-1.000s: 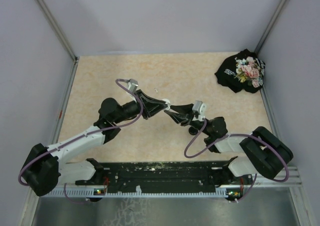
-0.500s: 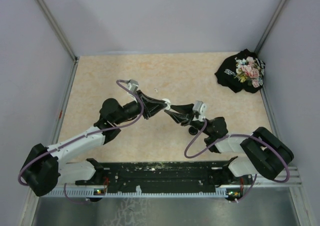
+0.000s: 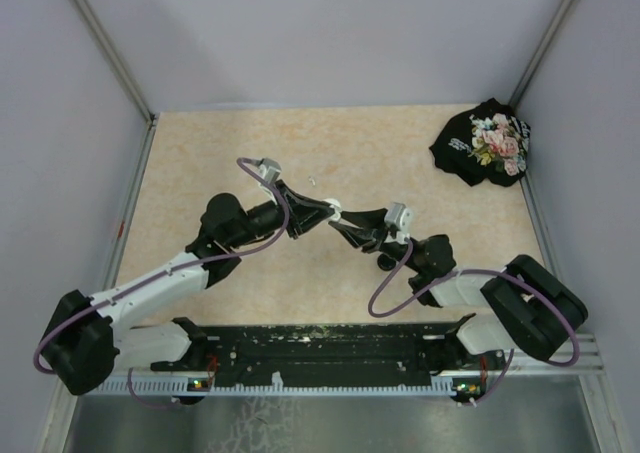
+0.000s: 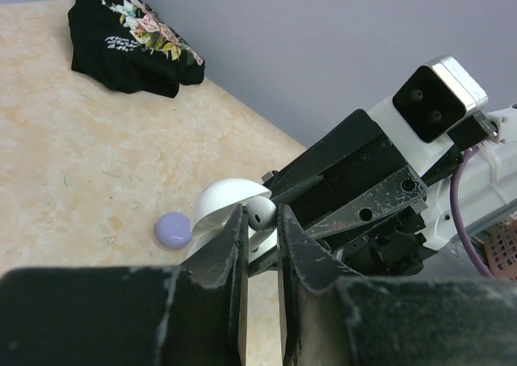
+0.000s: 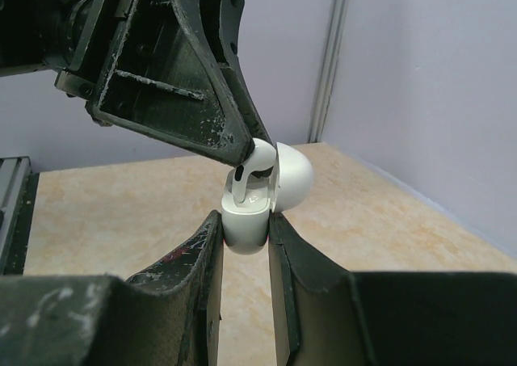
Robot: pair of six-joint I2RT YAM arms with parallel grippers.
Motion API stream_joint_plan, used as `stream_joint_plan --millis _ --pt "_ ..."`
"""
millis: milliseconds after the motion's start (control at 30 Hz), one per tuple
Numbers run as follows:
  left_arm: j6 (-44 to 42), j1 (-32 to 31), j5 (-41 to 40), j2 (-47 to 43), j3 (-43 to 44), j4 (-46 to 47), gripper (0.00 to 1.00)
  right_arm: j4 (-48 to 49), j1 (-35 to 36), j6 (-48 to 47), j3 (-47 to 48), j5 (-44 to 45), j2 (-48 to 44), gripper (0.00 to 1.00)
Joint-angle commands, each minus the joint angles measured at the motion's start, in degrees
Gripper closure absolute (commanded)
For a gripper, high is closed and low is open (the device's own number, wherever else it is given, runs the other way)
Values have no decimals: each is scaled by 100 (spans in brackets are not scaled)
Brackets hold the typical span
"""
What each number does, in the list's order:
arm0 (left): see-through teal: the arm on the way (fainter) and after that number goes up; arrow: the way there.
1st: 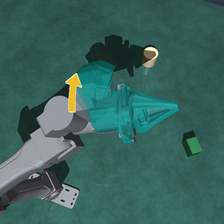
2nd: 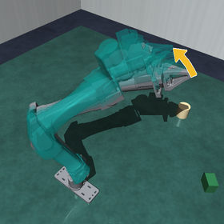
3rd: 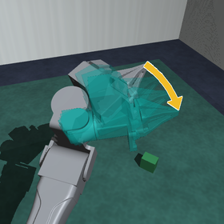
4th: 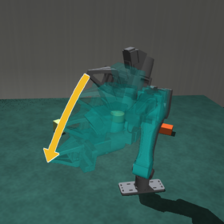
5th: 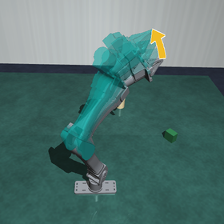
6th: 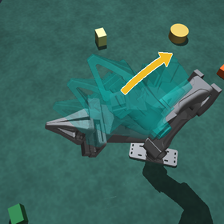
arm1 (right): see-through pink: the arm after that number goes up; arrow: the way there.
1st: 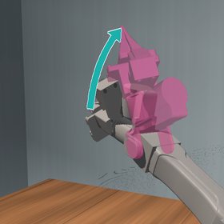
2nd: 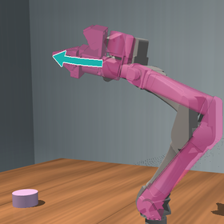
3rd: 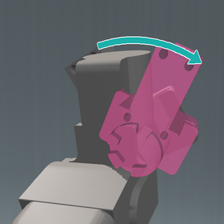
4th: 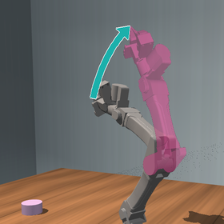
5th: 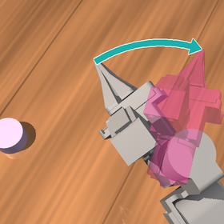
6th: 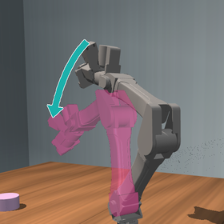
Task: Insert the wireless bluetooth earbuds into the charging case
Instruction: Place the earbud in the charging case.
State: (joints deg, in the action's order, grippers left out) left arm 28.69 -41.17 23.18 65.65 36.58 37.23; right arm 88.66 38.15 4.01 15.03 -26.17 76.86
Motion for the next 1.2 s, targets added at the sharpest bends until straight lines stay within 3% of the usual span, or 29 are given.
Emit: stream_joint_plan --millis 0,433,833,1167 --pt "-191 -32 -107 -97 112 -533 89 1021 113 -41 63 -50 -268 100" --pt "-81 -32 -557 -284 207 -1128 76 1014 122 36 -6 29 -452 100" --pt "-178 -32 -337 -251 557 -1399 63 927 136 -18 -17 34 -339 100" --pt "-380 -32 -9 -259 742 -1579 62 598 179 -228 13 84 -260 100"
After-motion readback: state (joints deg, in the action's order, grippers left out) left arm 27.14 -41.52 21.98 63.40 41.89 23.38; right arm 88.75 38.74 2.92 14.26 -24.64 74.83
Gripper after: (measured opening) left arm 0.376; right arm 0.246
